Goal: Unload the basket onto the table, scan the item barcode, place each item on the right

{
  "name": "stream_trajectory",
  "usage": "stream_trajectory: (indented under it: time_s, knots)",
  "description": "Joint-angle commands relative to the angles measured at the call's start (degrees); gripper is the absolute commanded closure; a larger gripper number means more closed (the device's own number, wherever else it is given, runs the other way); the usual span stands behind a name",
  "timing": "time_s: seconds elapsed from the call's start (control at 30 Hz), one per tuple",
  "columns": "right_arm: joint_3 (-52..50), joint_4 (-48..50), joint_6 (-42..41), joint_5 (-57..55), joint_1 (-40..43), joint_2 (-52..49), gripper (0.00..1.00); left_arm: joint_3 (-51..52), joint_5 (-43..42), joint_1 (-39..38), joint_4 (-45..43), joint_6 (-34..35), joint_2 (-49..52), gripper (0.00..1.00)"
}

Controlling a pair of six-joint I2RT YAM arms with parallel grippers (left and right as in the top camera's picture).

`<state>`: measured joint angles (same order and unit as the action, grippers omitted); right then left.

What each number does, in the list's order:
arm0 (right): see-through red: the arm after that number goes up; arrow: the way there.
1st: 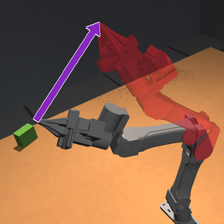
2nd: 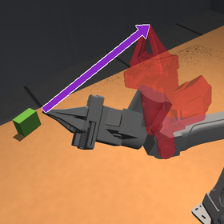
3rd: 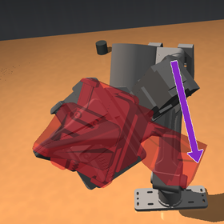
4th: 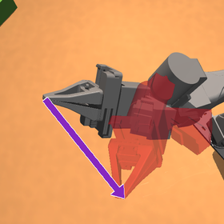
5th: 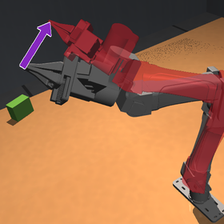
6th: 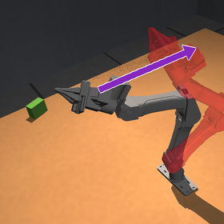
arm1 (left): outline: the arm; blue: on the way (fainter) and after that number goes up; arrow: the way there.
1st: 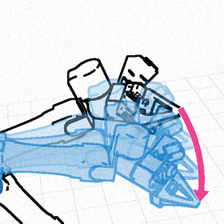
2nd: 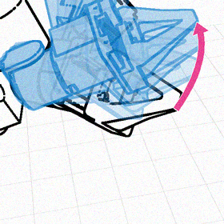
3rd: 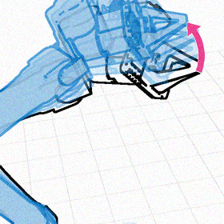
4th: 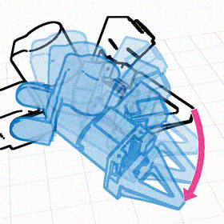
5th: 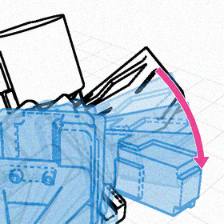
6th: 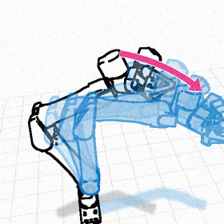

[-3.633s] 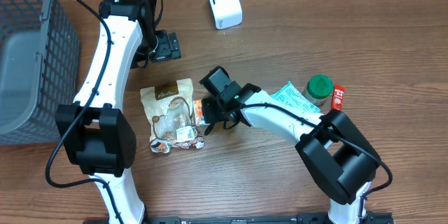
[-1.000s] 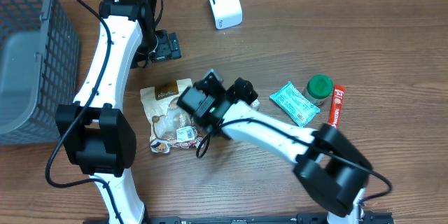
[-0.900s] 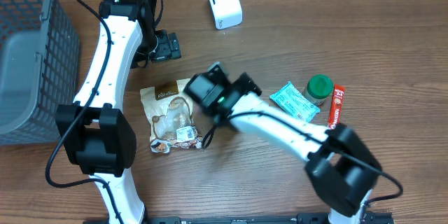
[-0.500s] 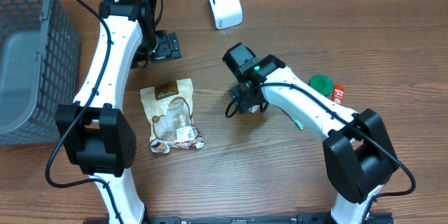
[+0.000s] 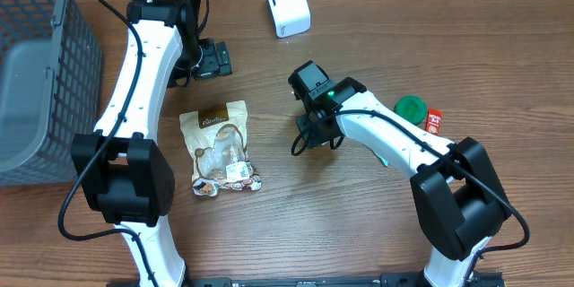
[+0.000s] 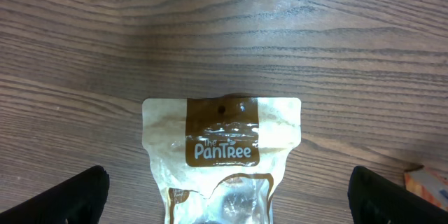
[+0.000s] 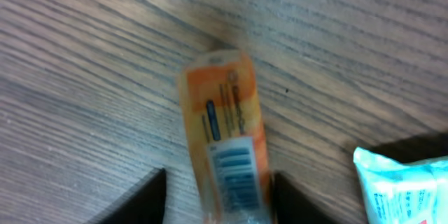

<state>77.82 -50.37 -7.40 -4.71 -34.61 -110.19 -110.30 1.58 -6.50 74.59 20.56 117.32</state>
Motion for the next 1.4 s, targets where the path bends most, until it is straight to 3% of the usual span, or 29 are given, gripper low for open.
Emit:
stream_trajectory:
  time_s: [0.0, 0.1, 0.17, 0.37, 0.53, 0.73, 0.93, 1.1, 1.37]
  knots:
    - [-0.7, 0.6, 0.0, 0.3, -0.1, 0.6, 0.7, -0.8, 0.3, 0.1, -0.1, -0.9, 0.0, 0.0]
    - [-0.7, 0.7, -0.1, 0.4, -0.1, 0.5, 0.69, -0.8, 0.3, 0.1, -0.1, -0.9, 0.0, 0.0]
    - [-0.7, 0.8, -2.4, 0.4, -0.1, 0.5, 0.55, -0.8, 0.3, 0.1, -0.1, -0.9, 0.0, 0.0]
    - [-0.7, 1.0, -20.0, 1.8, -0.3, 0.5, 0.52, -0.8, 0.3, 0.1, -0.1, -0.9, 0.0, 0.0]
    - [-0.7, 1.0, -27.9, 5.0, -1.1, 0.5, 0.47, -0.8, 0.3, 0.1, 0.0, -0.9, 0.0, 0.0]
    - [-0.5, 1.2, -26.6, 3.9, -0.9, 0.5, 0.47, -0.8, 0.3, 0.1, -0.1, -0.9, 0.0, 0.0]
    - [-0.2, 0.9, -26.6, 4.0, 0.0, 0.5, 0.41, -0.8, 0.3, 0.1, -0.1, -0.9, 0.0, 0.0]
    - [0.1, 0.5, -22.3, 4.0, 0.0, 0.9, 0.45, -0.8, 0.3, 0.1, -0.1, -0.9, 0.0, 0.0]
    - [2.2, -0.9, -22.3, 6.3, -0.1, 2.9, 0.45, -0.8, 0.3, 0.1, -0.1, -0.9, 0.0, 0.0]
